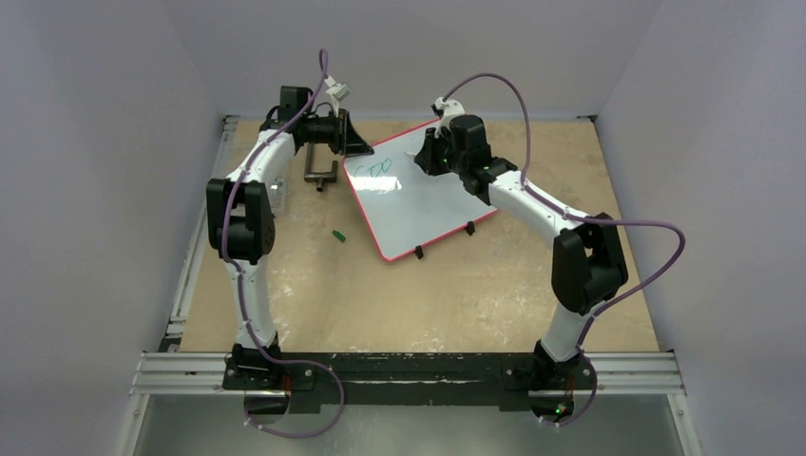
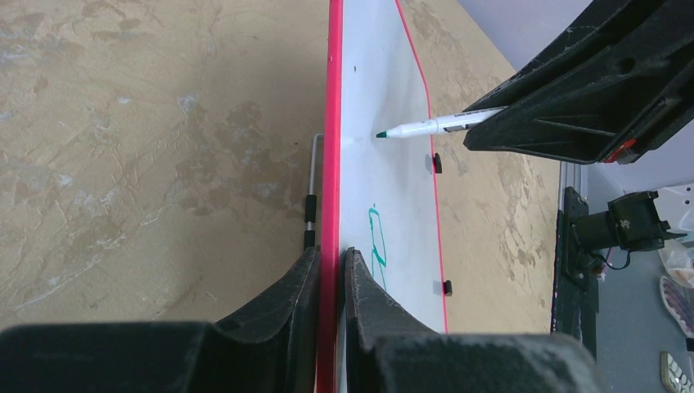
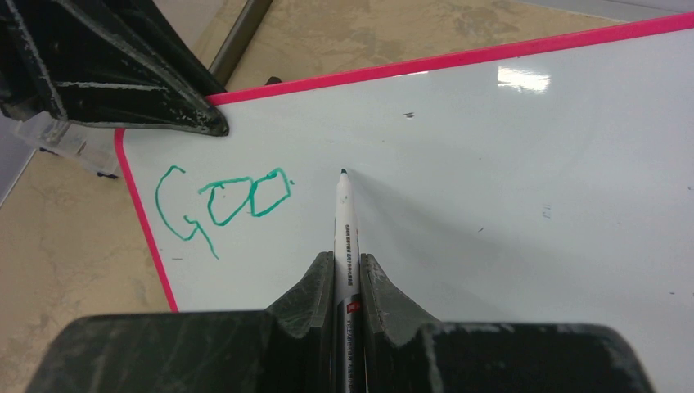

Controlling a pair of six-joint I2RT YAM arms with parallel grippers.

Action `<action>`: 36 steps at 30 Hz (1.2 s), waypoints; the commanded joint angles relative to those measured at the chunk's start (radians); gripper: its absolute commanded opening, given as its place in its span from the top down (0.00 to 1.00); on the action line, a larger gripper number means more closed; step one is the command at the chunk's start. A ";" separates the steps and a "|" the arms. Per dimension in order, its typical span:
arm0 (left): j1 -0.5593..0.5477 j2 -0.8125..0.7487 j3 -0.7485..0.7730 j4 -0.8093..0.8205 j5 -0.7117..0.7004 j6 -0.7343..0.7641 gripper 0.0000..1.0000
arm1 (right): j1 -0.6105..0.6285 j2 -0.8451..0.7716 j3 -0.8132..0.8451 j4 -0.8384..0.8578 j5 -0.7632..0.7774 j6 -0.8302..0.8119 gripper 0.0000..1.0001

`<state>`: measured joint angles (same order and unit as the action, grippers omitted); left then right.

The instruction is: Write a sentence on the whiteboard

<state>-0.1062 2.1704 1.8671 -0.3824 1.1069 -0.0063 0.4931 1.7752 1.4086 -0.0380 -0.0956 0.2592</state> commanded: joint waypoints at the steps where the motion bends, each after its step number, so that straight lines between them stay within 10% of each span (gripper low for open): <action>1: -0.016 -0.047 -0.016 0.001 0.005 0.047 1.00 | -0.001 -0.021 0.019 0.032 0.012 0.019 1.00; 36: -0.018 -0.050 -0.023 0.010 0.009 0.045 1.00 | 0.019 0.034 -0.038 0.012 -0.066 -0.013 1.00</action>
<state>-0.1059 2.1674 1.8584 -0.3813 1.0988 -0.0063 0.5095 1.8175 1.4158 -0.0093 -0.1745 0.2687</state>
